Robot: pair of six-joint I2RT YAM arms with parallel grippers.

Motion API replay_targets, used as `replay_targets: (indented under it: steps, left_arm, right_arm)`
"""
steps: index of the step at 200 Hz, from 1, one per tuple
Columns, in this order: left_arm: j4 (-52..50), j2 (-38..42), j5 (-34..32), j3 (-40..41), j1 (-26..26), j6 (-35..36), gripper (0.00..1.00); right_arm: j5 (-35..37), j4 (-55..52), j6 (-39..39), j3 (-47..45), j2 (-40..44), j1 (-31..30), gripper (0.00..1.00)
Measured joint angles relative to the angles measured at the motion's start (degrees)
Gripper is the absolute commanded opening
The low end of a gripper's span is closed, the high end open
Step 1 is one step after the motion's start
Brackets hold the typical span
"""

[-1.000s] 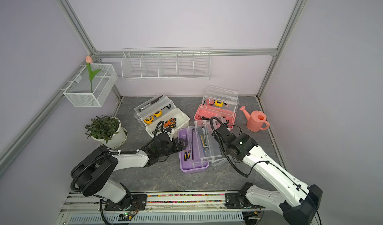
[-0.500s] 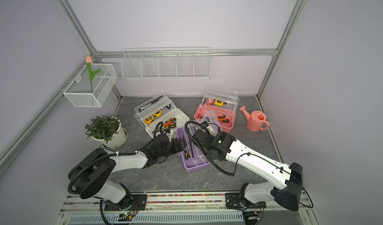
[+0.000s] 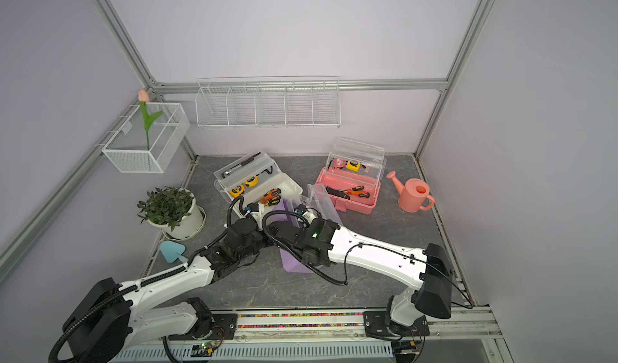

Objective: Close toolboxes
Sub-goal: Close the toolbox lid.

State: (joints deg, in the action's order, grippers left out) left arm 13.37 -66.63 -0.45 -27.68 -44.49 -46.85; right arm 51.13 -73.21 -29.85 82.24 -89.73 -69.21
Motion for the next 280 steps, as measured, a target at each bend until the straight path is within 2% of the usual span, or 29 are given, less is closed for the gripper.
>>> replay_targets:
  steps: [63,119,128,142,153,163,222,280]
  left_arm:
    - [6.9,-7.0,1.0,1.0,0.1,-1.5,0.91]
    - [7.5,-14.4,3.2,1.0,0.1,-1.6,0.9]
    - [7.5,-15.5,3.7,1.0,0.1,-1.6,0.9]
    - [7.9,-17.0,4.3,1.0,0.1,-1.8,0.9]
    - [8.6,-18.4,4.9,1.0,0.1,-2.2,0.9]
    - [9.6,-19.4,5.2,0.9,0.1,-2.4,0.9]
    - [12.3,-21.9,6.5,-0.2,0.1,-2.4,0.9]
    - [11.6,-21.5,5.9,-0.2,0.1,-2.4,0.9]
  right_arm:
    - [4.6,-5.9,-1.7,4.4,-3.3,-0.4,0.08]
    - [5.5,-6.2,-1.5,6.8,-4.1,-3.1,0.1]
    - [5.6,-6.3,-1.6,7.0,-4.8,-3.5,0.12]
    - [5.5,-6.1,-2.0,7.1,-5.7,-3.8,0.21]
    - [4.2,-5.7,-2.1,7.2,-6.4,-4.2,0.28]
    - [3.2,-4.7,-2.2,7.5,-6.7,-4.9,0.31]
    - [-5.9,5.6,0.7,7.5,-6.0,-6.7,0.39]
    - [-13.7,16.4,3.8,3.2,1.4,-6.1,0.48]
